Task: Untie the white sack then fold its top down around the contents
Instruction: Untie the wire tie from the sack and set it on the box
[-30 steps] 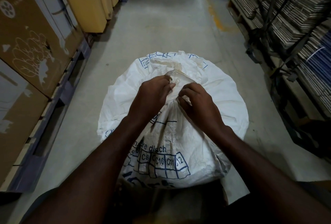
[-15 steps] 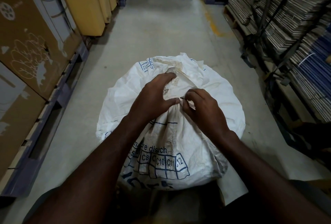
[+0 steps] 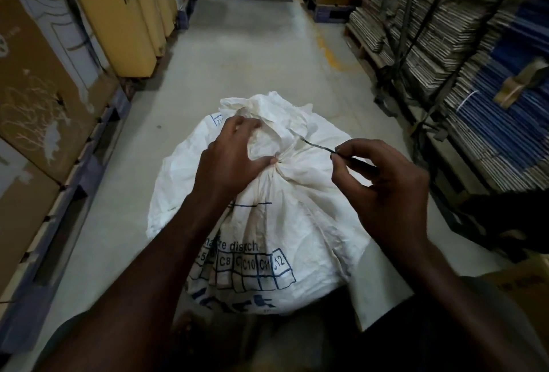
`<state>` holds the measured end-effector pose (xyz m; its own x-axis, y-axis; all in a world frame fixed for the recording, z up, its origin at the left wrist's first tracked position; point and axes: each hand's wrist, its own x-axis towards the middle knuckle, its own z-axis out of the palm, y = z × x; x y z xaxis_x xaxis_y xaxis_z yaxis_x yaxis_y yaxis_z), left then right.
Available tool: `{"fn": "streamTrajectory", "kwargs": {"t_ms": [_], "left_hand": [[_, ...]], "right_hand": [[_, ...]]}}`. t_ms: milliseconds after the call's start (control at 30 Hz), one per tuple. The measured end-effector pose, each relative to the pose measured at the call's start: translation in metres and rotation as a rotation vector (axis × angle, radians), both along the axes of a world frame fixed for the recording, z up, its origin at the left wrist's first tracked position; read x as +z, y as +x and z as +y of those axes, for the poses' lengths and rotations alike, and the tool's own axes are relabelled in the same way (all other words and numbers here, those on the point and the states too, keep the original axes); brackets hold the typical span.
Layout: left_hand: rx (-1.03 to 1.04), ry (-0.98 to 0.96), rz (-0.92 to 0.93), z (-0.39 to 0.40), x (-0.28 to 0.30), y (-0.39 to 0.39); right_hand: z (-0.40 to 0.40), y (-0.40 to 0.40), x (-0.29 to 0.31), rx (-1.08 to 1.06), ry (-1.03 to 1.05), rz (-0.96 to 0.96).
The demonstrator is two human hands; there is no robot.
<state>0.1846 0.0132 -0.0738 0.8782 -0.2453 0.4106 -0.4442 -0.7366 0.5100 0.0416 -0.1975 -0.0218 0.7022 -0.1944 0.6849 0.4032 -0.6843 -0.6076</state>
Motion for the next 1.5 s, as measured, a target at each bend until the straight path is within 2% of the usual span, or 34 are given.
{"fn": "streamTrajectory", "kwargs": {"t_ms": [133, 200, 267, 333, 400, 567, 667, 833, 933, 1067, 1233, 1333, 1400, 1500], "left_hand": [[0.142, 0.132, -0.080, -0.005, 0.044, -0.044], [0.198, 0.138, -0.105, -0.008, 0.065, -0.068], [0.101, 0.007, -0.123, -0.013, 0.081, -0.087], [-0.143, -0.157, -0.091, -0.028, 0.092, -0.103], [-0.301, -0.229, -0.062, -0.047, 0.100, -0.124], [-0.333, -0.380, -0.046, -0.076, 0.105, -0.164], [-0.320, -0.598, 0.183, -0.089, 0.117, -0.178], [-0.354, -0.938, 0.579, -0.110, 0.136, -0.194], [-0.333, -1.054, 0.731, -0.122, 0.141, -0.198], [-0.352, -1.160, 0.883, -0.144, 0.146, -0.205], [-0.437, -1.161, 1.004, -0.182, 0.152, -0.221], [-0.495, -1.141, 1.047, -0.209, 0.155, -0.231], [-0.527, -1.087, 1.028, -0.227, 0.154, -0.235], [-0.535, -0.911, 0.892, -0.255, 0.147, -0.236]], "right_hand": [[-0.006, -0.013, 0.005, -0.006, 0.102, -0.003], [-0.007, -0.020, 0.009, 0.002, 0.129, -0.016], [-0.005, -0.029, 0.016, 0.007, 0.126, -0.049], [-0.003, -0.039, 0.025, 0.016, 0.125, -0.089], [-0.002, -0.051, 0.034, 0.013, 0.119, -0.126], [-0.015, -0.085, 0.051, -0.046, 0.104, -0.192], [-0.030, -0.106, 0.051, -0.061, 0.173, -0.155], [-0.051, -0.133, 0.033, -0.057, 0.193, 0.064], [-0.055, -0.148, 0.031, -0.002, 0.313, 0.110], [-0.067, -0.164, 0.032, -0.066, 0.320, 0.107], [-0.097, -0.178, 0.036, -0.246, 0.206, -0.023], [-0.122, -0.190, 0.036, -0.311, 0.205, -0.013], [-0.139, -0.203, 0.036, -0.349, 0.196, 0.013], [-0.166, -0.230, 0.041, -0.432, 0.172, 0.021]]}}
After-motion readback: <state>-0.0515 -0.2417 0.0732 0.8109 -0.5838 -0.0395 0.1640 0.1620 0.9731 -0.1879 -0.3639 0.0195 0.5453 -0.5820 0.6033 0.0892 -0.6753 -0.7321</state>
